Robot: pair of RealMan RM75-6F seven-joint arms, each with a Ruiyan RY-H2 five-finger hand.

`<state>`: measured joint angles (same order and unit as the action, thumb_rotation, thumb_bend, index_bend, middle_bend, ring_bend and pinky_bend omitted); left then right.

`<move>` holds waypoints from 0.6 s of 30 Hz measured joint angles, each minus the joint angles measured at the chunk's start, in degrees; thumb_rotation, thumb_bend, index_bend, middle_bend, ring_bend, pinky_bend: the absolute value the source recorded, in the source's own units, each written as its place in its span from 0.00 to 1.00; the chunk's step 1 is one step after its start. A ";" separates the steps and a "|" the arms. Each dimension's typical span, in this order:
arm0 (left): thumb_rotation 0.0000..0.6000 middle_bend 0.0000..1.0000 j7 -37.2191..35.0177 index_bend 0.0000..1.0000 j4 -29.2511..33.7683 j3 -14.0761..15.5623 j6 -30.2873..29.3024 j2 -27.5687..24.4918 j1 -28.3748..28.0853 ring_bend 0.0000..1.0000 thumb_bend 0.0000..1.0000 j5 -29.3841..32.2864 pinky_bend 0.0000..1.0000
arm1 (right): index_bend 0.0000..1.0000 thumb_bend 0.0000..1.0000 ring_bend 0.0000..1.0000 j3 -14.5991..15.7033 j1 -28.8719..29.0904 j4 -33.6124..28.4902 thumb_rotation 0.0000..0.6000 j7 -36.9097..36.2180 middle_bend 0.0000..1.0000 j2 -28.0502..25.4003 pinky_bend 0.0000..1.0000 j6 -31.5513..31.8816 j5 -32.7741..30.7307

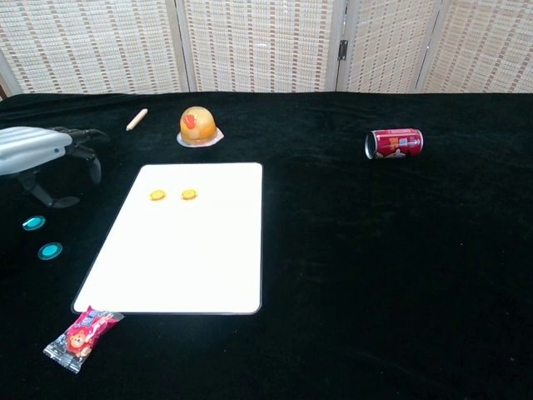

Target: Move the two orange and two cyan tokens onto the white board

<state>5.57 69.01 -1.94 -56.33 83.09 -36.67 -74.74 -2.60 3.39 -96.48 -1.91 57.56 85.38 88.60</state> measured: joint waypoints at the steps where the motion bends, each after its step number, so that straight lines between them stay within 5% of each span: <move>1: 1.00 0.05 -0.49 0.42 -0.44 0.27 -0.40 -0.01 0.61 0.00 0.41 -0.20 0.00 | 0.00 0.46 0.00 0.00 0.05 -0.07 1.00 0.07 0.00 0.01 0.00 0.00 0.11; 18: 1.00 0.05 -3.57 0.42 -6.05 2.25 -0.69 1.06 5.91 0.00 0.41 -0.83 0.00 | 0.00 0.46 0.00 0.02 0.46 -0.84 1.00 0.93 0.00 -0.02 0.00 -0.28 0.41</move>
<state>2.00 62.96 0.31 -57.02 84.15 -30.76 -75.57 -2.58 3.85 -97.32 -0.98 57.54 85.10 89.01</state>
